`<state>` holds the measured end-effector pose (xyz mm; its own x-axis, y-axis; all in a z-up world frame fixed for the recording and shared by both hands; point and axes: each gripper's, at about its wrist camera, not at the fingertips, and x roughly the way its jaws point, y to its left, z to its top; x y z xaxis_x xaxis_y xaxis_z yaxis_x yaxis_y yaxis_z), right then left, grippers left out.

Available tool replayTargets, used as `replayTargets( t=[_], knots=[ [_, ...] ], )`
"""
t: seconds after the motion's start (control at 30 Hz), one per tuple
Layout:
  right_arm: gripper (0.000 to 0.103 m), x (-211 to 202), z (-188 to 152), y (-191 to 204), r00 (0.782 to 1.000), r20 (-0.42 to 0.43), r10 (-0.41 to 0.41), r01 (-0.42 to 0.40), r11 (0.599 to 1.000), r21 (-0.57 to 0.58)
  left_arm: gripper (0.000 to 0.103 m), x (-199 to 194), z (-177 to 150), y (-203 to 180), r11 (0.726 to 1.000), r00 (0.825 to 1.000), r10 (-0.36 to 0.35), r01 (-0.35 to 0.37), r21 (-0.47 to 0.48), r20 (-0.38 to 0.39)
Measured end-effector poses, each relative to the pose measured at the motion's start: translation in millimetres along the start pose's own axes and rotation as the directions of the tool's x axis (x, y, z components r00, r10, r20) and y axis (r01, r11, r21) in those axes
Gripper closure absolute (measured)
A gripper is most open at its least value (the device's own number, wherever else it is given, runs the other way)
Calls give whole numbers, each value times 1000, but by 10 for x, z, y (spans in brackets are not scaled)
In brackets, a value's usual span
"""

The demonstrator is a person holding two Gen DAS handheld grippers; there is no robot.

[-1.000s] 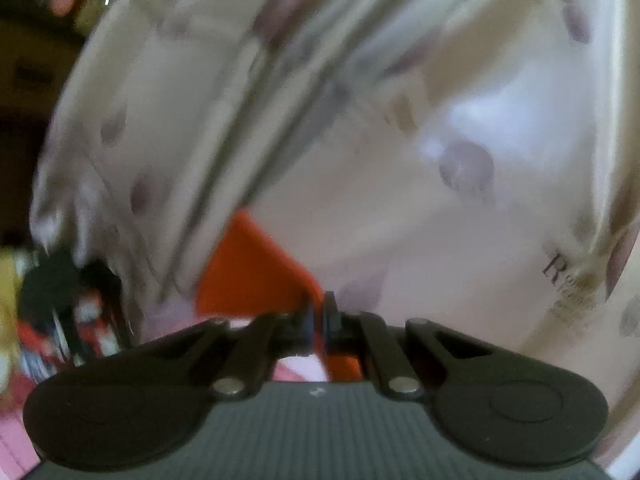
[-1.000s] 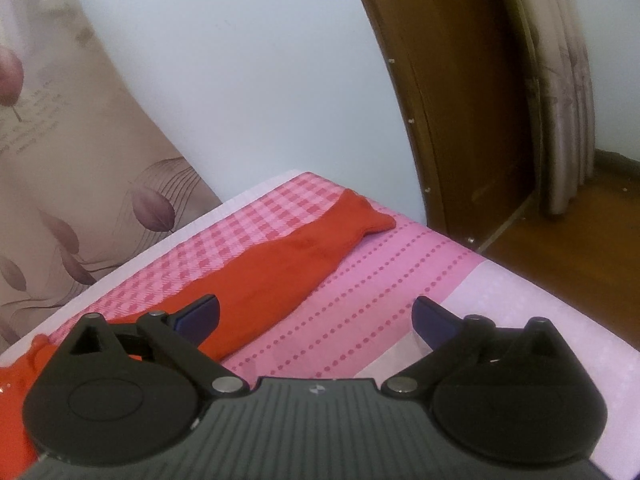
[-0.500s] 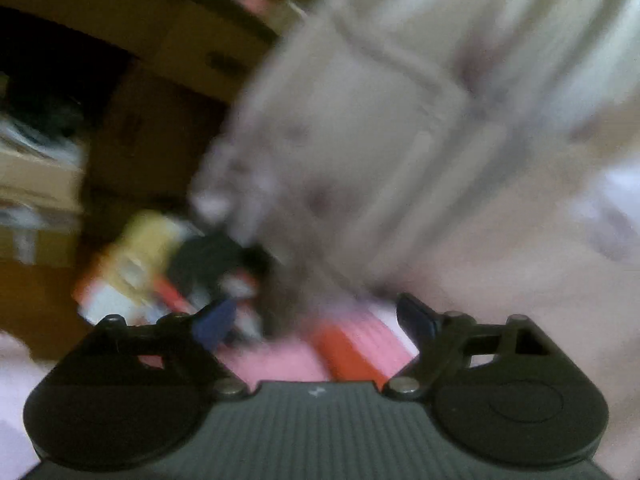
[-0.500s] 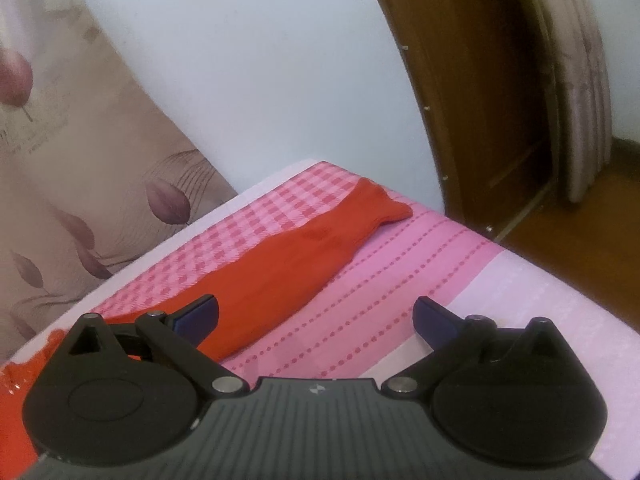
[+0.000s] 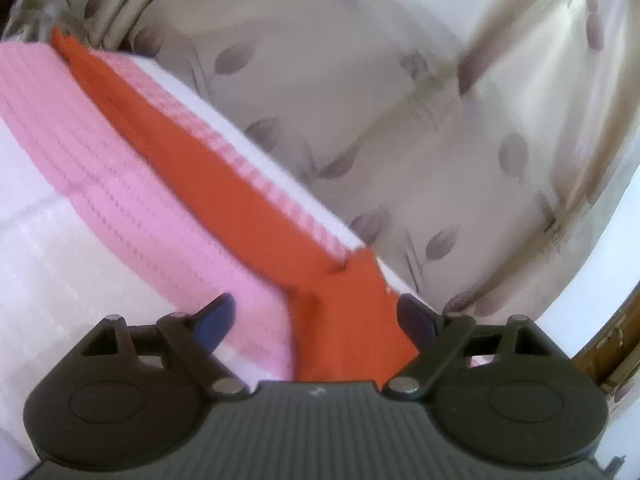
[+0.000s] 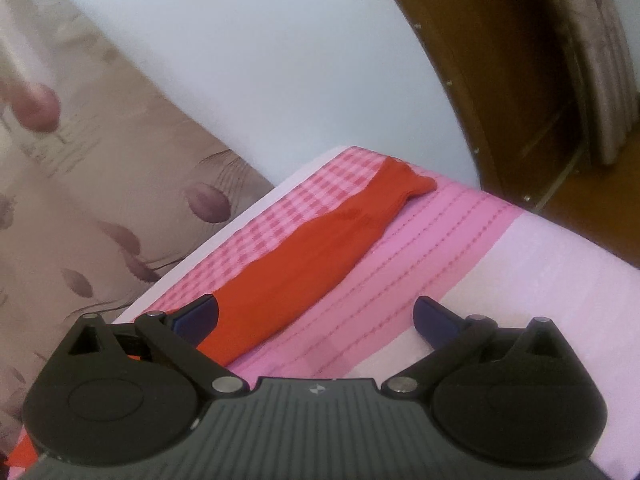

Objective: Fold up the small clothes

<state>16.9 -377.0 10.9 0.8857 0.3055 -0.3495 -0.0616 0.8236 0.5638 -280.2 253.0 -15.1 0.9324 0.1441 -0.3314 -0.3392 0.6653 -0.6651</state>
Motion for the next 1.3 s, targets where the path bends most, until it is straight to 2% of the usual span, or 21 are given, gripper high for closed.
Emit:
replayTargets(
  t=[0.07,0.17,0.27,0.33,0.37,0.47,0.57,0.6,0.63,0.67,0.7,0.77,0.8,0.87,0.9,0.93,0.97,1.0,1.07,1.13,1.3],
  knots=[
    [0,-91,-77,251,997,17,80,-79,996,-39,15,85,80,40,1000,1000,11,-11,9,-16],
    [0,54,-151,971,967,-114,228,-244,957,-156,15,93,156,-3,1000,1000,3,-3,12,29],
    [0,369,-188,1944,880,-283,382,-448,864,-230,15,218,234,-28,998,998,-62,61,6,25],
    [1,670,-198,2611,814,-381,438,-546,800,-248,15,252,168,-130,991,992,-125,124,48,20],
    [1,834,-218,2967,794,-412,447,-575,771,-272,15,295,116,-163,985,987,-162,161,66,5],
    [0,1470,-398,3947,707,-584,399,-648,697,-308,15,433,-76,-195,962,965,-246,255,96,-96],
    [0,2096,-752,4688,673,-691,266,-643,672,-368,15,558,-155,-301,948,941,-258,291,132,-221],
    [0,2298,-867,4863,670,-711,212,-633,663,-399,15,581,-170,-308,939,927,-278,317,130,-251],
    [0,2480,-1023,5056,682,-719,134,-608,650,-456,15,616,-177,-297,932,911,-302,344,114,-281],
    [0,2582,-1168,5179,690,-720,74,-589,636,-499,15,643,-181,-271,932,904,-310,350,94,-295],
    [0,2729,-1299,5277,684,-729,16,-577,622,-529,15,644,-182,-254,932,903,-316,353,83,-290],
    [0,2983,-1529,5384,659,-746,-95,-541,629,-558,15,646,-204,-253,930,902,-321,359,85,-289],
    [0,3076,-1608,5410,641,-758,-123,-528,646,-552,15,651,-212,-260,930,903,-318,356,87,-290],
    [7,3137,-1727,5391,580,-803,-139,-550,660,-512,15,652,-218,-263,932,905,-314,352,89,-288],
    [15,3146,-1792,5374,554,-818,-156,-554,665,-502,15,664,-216,-276,933,905,-313,350,89,-287],
    [16,3134,-1853,5376,538,-826,-170,-565,655,-502,15,666,-222,-278,933,906,-311,348,88,-286],
    [17,3093,-1896,5412,539,-824,-172,-591,620,-516,15,665,-223,-292,934,907,-310,347,89,-285],
    [18,3088,-1917,5449,535,-827,-171,-611,598,-519,15,663,-219,-305,934,908,-308,345,89,-284],
    [29,3030,-1883,5448,526,-841,-125,-633,603,-485,15,616,-208,-289,935,909,-306,342,90,-283],
    [62,2987,-1803,5406,538,-841,-53,-650,609,-454,14,618,-208,-301,937,911,-302,339,91,-280],
    [75,3009,-1647,5121,546,-825,148,-660,682,-314,14,620,-202,-299,937,912,-301,337,90,-280]
  ],
)
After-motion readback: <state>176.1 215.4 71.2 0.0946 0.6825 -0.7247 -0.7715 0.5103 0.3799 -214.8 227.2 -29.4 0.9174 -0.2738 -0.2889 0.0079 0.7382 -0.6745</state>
